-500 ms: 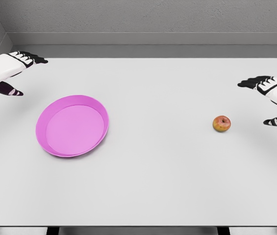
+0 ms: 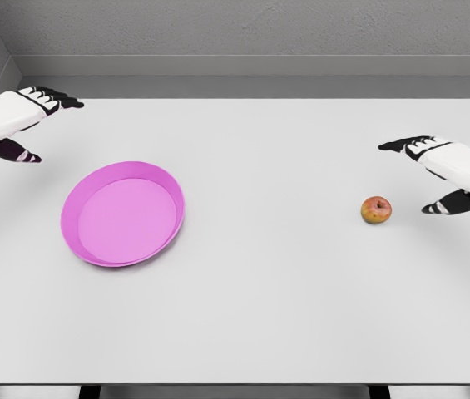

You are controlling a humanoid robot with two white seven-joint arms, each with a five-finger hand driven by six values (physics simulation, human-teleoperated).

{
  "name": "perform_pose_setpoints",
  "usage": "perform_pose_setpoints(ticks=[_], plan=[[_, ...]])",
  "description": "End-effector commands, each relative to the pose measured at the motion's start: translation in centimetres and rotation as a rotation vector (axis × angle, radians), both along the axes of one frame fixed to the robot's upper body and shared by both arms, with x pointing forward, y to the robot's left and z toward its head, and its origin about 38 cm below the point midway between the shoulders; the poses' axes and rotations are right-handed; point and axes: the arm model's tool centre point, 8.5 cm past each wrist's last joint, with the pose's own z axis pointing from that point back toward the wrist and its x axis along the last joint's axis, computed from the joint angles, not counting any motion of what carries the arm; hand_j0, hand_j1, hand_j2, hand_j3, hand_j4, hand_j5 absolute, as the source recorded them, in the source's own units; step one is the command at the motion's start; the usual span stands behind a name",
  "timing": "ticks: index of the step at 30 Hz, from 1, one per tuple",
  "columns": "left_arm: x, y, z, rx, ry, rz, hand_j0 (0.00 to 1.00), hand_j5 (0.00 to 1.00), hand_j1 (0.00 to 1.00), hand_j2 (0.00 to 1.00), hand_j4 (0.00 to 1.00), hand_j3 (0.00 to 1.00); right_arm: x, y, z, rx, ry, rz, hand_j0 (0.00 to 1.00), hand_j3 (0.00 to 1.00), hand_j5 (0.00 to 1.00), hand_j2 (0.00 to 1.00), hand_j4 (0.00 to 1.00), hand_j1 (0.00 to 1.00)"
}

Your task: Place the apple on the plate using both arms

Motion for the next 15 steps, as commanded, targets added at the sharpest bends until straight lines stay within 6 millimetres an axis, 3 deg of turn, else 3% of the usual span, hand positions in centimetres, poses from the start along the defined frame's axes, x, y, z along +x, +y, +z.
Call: perform_pose_setpoints(ticks=[1, 6, 15], plan=[[0.0, 0.0, 0.0, -0.005, 0.000, 0.001, 1.00, 1.00, 1.00, 1.00, 1.00, 1.00, -0.5, 0.7, -2.6, -0.013, 0.089, -0.009, 1.00, 1.00, 1.00, 1.00, 1.00, 1.00], [0.0, 0.0, 0.1, -0.005, -0.002, 0.001, 1.00, 1.00, 1.00, 1.00, 1.00, 1.00, 1.1, 3.4, -4.1, -0.057, 0.187, -0.003, 1.00, 1.00, 1.00, 1.00, 1.00, 1.00], [-0.1, -0.2, 0.2, -0.005, -0.006, -0.008, 1.00, 1.00, 1.00, 1.00, 1.00, 1.00, 2.2, 3.4, -4.7, -0.095, 0.252, -0.059, 1.00, 1.00, 1.00, 1.00, 1.00, 1.00]])
